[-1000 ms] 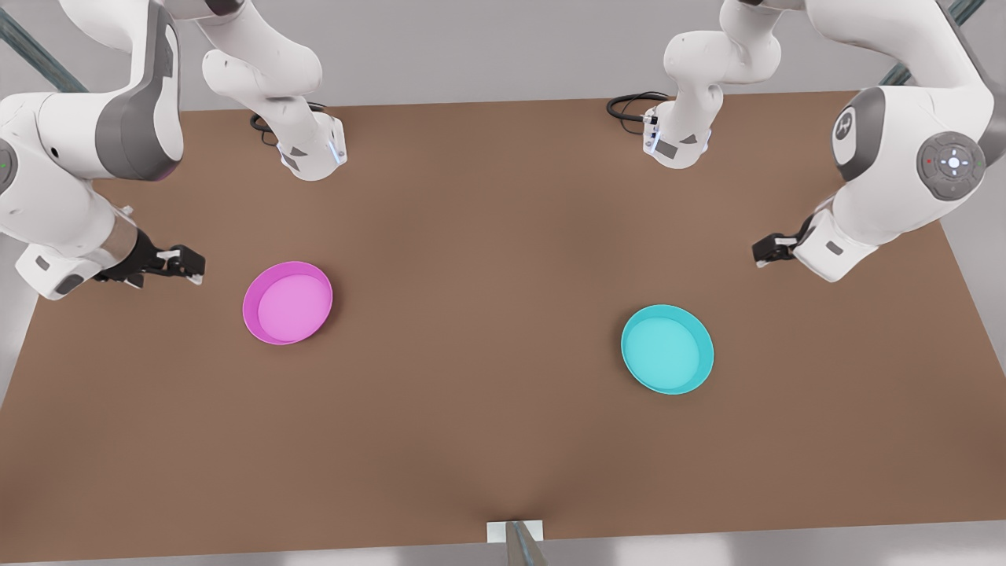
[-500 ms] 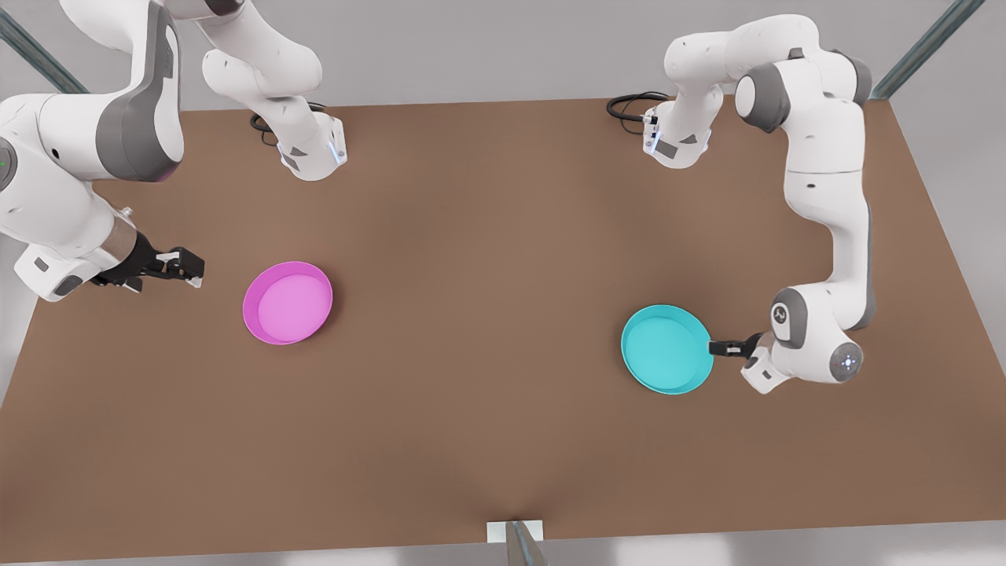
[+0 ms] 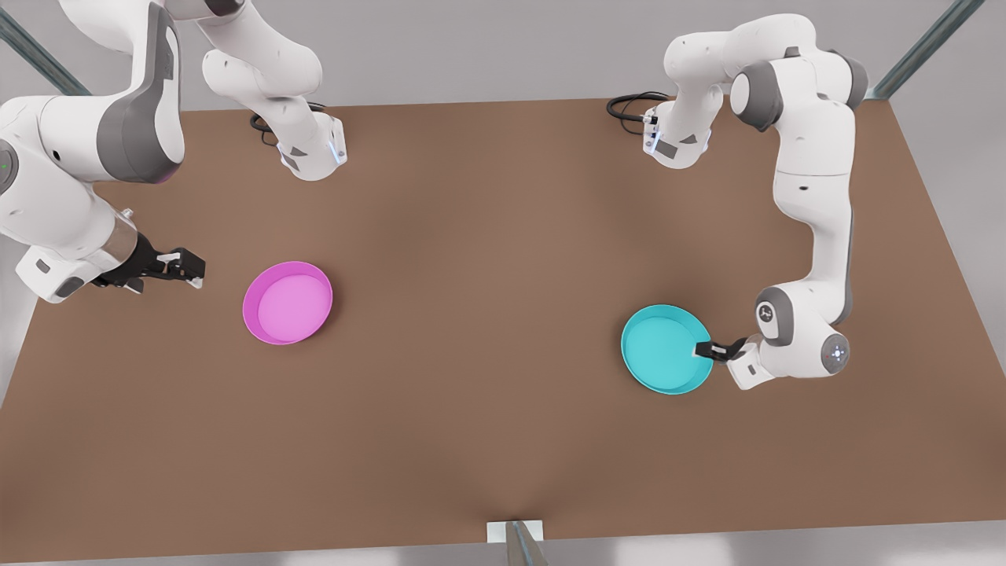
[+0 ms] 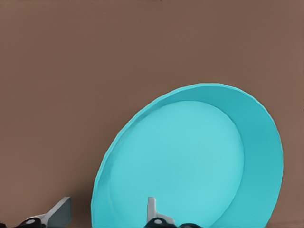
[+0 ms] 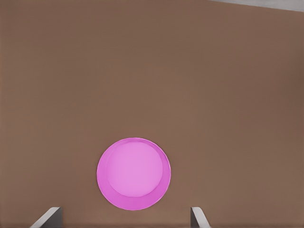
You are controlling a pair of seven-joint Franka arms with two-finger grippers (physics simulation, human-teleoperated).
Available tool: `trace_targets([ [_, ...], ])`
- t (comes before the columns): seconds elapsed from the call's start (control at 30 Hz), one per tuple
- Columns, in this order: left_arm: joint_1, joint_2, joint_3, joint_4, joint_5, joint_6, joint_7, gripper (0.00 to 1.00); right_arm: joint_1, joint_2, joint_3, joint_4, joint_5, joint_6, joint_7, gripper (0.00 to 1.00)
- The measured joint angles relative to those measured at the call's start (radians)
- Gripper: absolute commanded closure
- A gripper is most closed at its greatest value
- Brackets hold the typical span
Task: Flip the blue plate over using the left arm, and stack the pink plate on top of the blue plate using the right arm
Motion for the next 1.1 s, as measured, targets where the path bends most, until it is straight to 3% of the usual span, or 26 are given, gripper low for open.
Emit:
trace_targets([
  [0.23, -0.005, 0.031, 0.0, 0.0, -0.009, 0.04, 0.07, 0.35, 0.0, 0.001, 0.0, 0.0, 0.0, -0.002, -0.002, 0.0],
  [0.27, -0.005, 0.033, 0.0, 0.0, -0.01, 0.045, 0.078, 0.41, -0.001, 0.001, 0.0, 0.0, 0.0, -0.003, -0.002, 0.0],
  [0.3, -0.006, 0.034, 0.0, 0.0, -0.01, 0.049, 0.085, 0.66, -0.001, 0.001, 0.0, 0.0, 0.0, -0.003, -0.002, 0.0],
  [0.33, -0.007, 0.032, 0.0, 0.0, -0.01, 0.053, 0.09, 0.75, -0.002, 0.002, 0.0, 0.0, 0.0, -0.004, -0.002, 0.0],
  [0.37, -0.008, 0.03, 0.0, 0.0, -0.01, 0.056, 0.094, 0.78, -0.002, 0.002, 0.0, 0.0, 0.0, -0.005, -0.002, 0.0],
  [0.6, -0.023, 0.025, 0.0, 0.0, 0.002, 0.069, 0.107, 0.79, -0.003, 0.002, 0.0, 0.0, 0.0, -0.007, -0.004, 0.0],
  [0.77, -0.062, -0.085, 0.039, 0.021, 0.007, 0.037, 0.072, 0.79, -0.001, 0.002, -0.001, 0.007, 0.002, -0.007, -0.005, 0.0],
  [0.97, -0.259, -0.141, 0.064, 0.403, 0.267, -0.229, -0.114, 0.79, 0.002, 0.003, 0.001, 0.009, 0.003, -0.007, -0.008, 0.0],
  [1.1, -0.43, -0.201, 0.038, 0.473, 0.426, -0.395, -0.324, 0.79, 0.002, 0.003, 0.0, 0.008, 0.003, -0.008, -0.009, 0.0],
])
